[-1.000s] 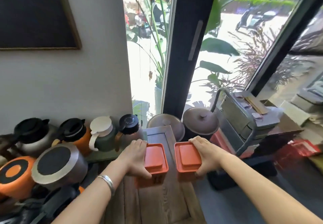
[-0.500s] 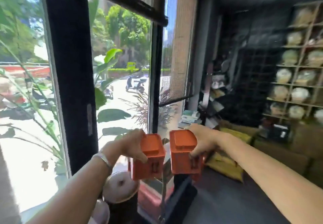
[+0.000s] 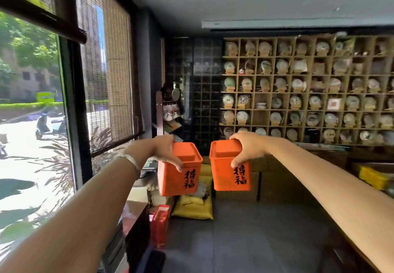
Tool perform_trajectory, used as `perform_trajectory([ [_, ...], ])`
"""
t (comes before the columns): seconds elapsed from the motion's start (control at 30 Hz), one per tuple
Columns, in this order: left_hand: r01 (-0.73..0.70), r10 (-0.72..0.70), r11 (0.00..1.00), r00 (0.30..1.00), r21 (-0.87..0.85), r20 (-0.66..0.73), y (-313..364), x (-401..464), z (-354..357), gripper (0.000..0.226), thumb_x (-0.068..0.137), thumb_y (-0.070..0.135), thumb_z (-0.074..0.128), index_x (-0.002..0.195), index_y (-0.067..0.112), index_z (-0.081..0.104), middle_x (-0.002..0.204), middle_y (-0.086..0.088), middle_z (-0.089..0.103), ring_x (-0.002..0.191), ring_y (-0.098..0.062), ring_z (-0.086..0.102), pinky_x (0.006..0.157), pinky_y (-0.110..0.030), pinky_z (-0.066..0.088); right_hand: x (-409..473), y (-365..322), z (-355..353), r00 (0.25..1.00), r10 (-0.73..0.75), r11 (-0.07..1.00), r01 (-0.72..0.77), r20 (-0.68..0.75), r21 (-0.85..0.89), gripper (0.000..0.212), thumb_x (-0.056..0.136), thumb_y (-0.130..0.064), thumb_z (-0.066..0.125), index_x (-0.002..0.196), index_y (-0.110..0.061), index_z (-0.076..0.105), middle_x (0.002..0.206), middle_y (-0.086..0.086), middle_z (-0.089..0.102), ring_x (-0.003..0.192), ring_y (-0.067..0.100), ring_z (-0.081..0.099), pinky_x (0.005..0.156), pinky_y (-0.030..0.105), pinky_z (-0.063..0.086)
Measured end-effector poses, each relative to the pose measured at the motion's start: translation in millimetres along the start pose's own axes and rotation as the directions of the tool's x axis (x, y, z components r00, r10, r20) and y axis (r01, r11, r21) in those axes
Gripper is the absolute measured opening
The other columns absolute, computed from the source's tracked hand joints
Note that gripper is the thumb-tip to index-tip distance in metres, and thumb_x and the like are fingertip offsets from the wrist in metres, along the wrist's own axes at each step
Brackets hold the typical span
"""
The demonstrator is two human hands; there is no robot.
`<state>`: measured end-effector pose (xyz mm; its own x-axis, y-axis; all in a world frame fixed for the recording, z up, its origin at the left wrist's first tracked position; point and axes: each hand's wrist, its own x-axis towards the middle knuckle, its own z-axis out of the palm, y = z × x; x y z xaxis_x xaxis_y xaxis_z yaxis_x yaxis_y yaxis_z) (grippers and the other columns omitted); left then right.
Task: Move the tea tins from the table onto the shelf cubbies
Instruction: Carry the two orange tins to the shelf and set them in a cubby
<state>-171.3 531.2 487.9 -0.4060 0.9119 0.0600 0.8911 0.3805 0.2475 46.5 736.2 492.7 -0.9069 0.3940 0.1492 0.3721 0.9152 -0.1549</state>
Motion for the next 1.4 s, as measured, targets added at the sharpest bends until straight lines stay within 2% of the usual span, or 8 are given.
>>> perform_trajectory([
  [0.17, -0.08, 0.08, 0.996, 0.997, 0.048, -0.001, 51.6, 91.4, 19.0, 0.111, 0.025, 0.069, 0.077, 0.119, 0.019, 0.044, 0.107, 0.003, 0.057, 0.097, -0.017, 0.058, 0.087, -0.038, 0.053, 7.5, 87.7, -17.6, 0.996, 0.09, 0.996, -0.09, 0.0, -0.003, 0.104, 0.045, -0.071, 0.075, 0.131, -0.023, 0.043, 0.118, -0.006, 0.049, 0.094, 0.008, 0.054, 0.069, 0.021, 0.049],
  [0.4, -0.138, 0.139, 0.988, 0.99, 0.069, -0.004, 125.2, 236.2, 19.9, 0.104, 0.028, 0.07, 0.076, 0.115, 0.023, 0.044, 0.107, 0.004, 0.055, 0.095, -0.016, 0.057, 0.075, -0.031, 0.052, 43.4, 216.2, -51.2, 0.988, 0.153, 0.988, -0.152, -0.026, 0.018, 0.099, 0.05, -0.066, 0.078, 0.133, -0.023, 0.047, 0.119, -0.004, 0.057, 0.1, 0.012, 0.06, 0.085, 0.034, 0.056],
  [0.67, -0.213, 0.212, 0.977, 0.976, 0.01, 0.045, 190.5, 385.4, 30.5, 0.1, 0.032, 0.069, 0.079, 0.114, 0.025, 0.043, 0.104, 0.007, 0.057, 0.094, -0.014, 0.057, 0.086, -0.037, 0.052, 85.9, 338.8, -88.0, 0.969, 0.242, 0.969, -0.239, -0.042, 0.064, 0.086, 0.057, -0.057, 0.079, 0.127, -0.02, 0.047, 0.116, 0.001, 0.062, 0.101, 0.017, 0.062, 0.09, 0.041, 0.054],
  [0.9, -0.268, 0.272, 0.962, 0.956, -0.054, 0.107, 216.9, 512.6, 50.4, 0.093, 0.037, 0.064, 0.081, 0.112, 0.024, 0.042, 0.102, 0.004, 0.062, 0.09, -0.014, 0.06, 0.074, -0.03, 0.05, 148.2, 443.9, -91.9, 0.944, 0.327, 0.942, -0.323, -0.035, 0.087, 0.086, 0.051, -0.059, 0.078, 0.122, -0.021, 0.048, 0.106, -0.004, 0.063, 0.09, 0.011, 0.065, 0.076, 0.03, 0.057],
  [1.07, -0.3, 0.307, 0.951, 0.943, -0.072, 0.124, 230.8, 627.2, 58.4, 0.103, 0.036, 0.067, 0.076, 0.121, 0.019, 0.043, 0.113, -0.003, 0.057, 0.101, -0.023, 0.058, 0.093, -0.043, 0.05, 217.7, 520.9, -92.5, 0.935, 0.353, 0.931, -0.348, -0.03, 0.114, 0.071, 0.057, -0.055, 0.079, 0.115, -0.026, 0.05, 0.101, -0.009, 0.063, 0.087, 0.007, 0.065, 0.065, 0.019, 0.05],
  [1.13, -0.319, 0.328, 0.944, 0.935, -0.082, 0.135, 236.7, 680.2, 58.7, 0.099, 0.038, 0.065, 0.075, 0.12, 0.02, 0.043, 0.111, -0.002, 0.059, 0.101, -0.022, 0.059, 0.094, -0.043, 0.049, 251.9, 555.2, -96.7, 0.927, 0.372, 0.922, -0.365, -0.035, 0.129, 0.073, 0.057, -0.052, 0.08, 0.117, -0.027, 0.049, 0.102, -0.008, 0.064, 0.088, 0.007, 0.065, 0.067, 0.021, 0.052],
  [1.27, -0.359, 0.372, 0.927, 0.915, -0.107, 0.156, 251.5, 785.6, 55.0, 0.095, 0.044, 0.06, 0.076, 0.122, 0.017, 0.044, 0.11, -0.002, 0.06, 0.099, -0.021, 0.06, 0.092, -0.039, 0.051, 316.4, 628.2, -111.6, 0.907, 0.418, 0.905, -0.41, -0.057, 0.117, 0.085, 0.05, -0.056, 0.079, 0.121, -0.02, 0.051, 0.106, -0.004, 0.065, 0.093, 0.013, 0.065, 0.083, 0.035, 0.057],
  [1.4, -0.388, 0.404, 0.914, 0.899, -0.12, 0.169, 269.0, 879.5, 55.8, 0.099, 0.04, 0.062, 0.075, 0.122, 0.018, 0.043, 0.108, -0.001, 0.061, 0.098, -0.021, 0.06, 0.094, -0.041, 0.05, 366.5, 698.0, -124.4, 0.889, 0.453, 0.889, -0.443, -0.075, 0.116, 0.085, 0.05, -0.058, 0.078, 0.121, -0.021, 0.049, 0.108, -0.002, 0.064, 0.095, 0.014, 0.064, 0.085, 0.037, 0.056],
])
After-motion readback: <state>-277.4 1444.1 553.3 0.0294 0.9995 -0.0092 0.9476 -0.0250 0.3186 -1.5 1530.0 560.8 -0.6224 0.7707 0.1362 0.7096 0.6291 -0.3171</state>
